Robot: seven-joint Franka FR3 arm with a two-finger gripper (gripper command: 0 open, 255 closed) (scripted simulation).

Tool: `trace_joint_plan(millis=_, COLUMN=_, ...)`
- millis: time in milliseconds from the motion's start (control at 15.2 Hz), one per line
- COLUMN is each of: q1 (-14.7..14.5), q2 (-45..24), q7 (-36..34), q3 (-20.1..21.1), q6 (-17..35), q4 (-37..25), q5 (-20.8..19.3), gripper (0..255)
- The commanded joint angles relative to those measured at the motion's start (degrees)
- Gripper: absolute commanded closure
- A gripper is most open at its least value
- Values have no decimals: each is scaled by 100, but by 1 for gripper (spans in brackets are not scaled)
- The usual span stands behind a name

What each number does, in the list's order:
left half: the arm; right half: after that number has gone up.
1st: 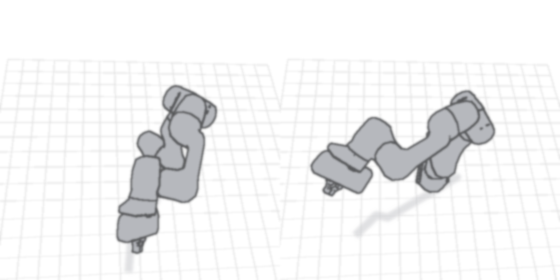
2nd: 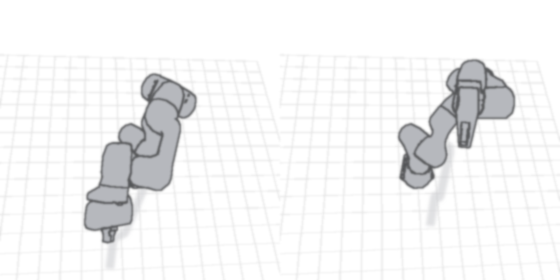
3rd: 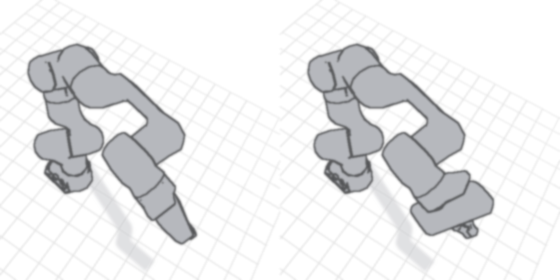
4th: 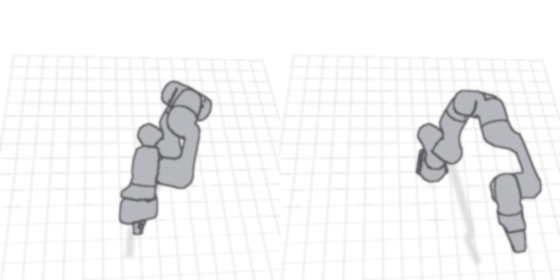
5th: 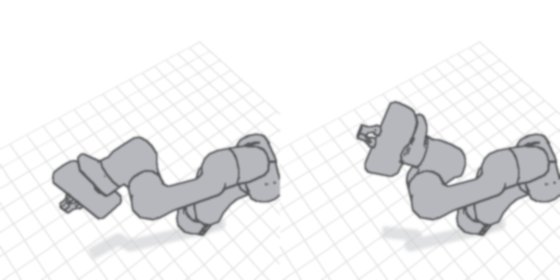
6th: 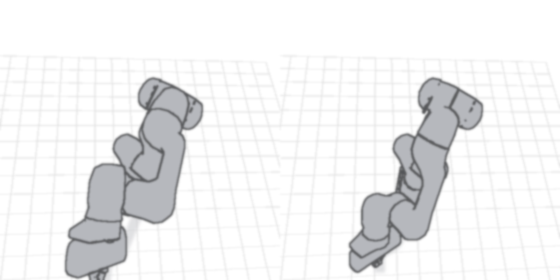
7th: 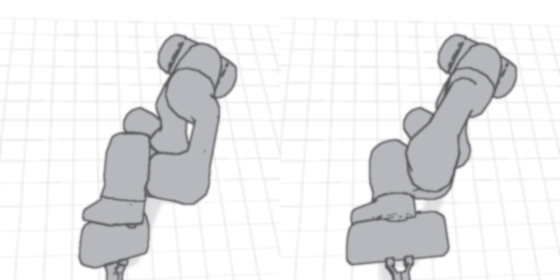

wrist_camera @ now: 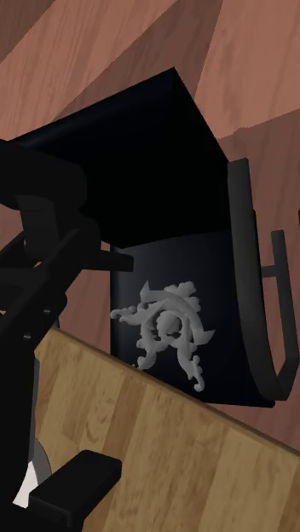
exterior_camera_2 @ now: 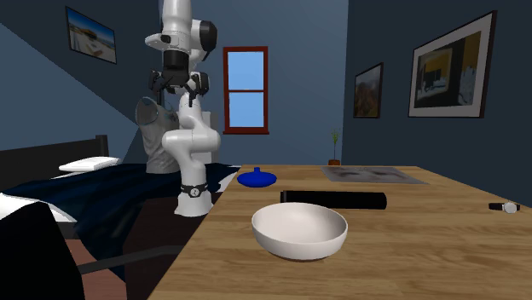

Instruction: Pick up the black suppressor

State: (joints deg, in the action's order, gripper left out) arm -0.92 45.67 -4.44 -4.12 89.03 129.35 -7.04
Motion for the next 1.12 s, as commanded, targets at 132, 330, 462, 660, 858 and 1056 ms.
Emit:
trace_joint_plan(millis=132, q1=-148, q2=-305, q7=182, q3=-34, q6=280, q4=0, q5=71, gripper=0)
trace_joint_plan(millis=330, q1=-371, q2=-780, q7=464, q3=-74, q6=675, q4=-39, q5=189, gripper=0)
trace_joint_plan(millis=462, q1=-519, q2=-1105, q7=660, q3=-94, q6=920, q4=-91, q5=275, gripper=0)
trace_joint_plan(millis=660, q1=-737, q2=-1602, q7=964, q3=-111, q6=1257, q4=-206, q5=417, gripper=0)
trace_joint_plan(millis=858, q1=-947, q2=-2104, q7=1278, q3=-109, q6=1554, q4=-360, q5=573, gripper=0)
trace_joint_plan(millis=1056, q1=-1147, q2=-2606, q7=1601, q3=-87, q6=1811, q4=-552, q5=740, gripper=0)
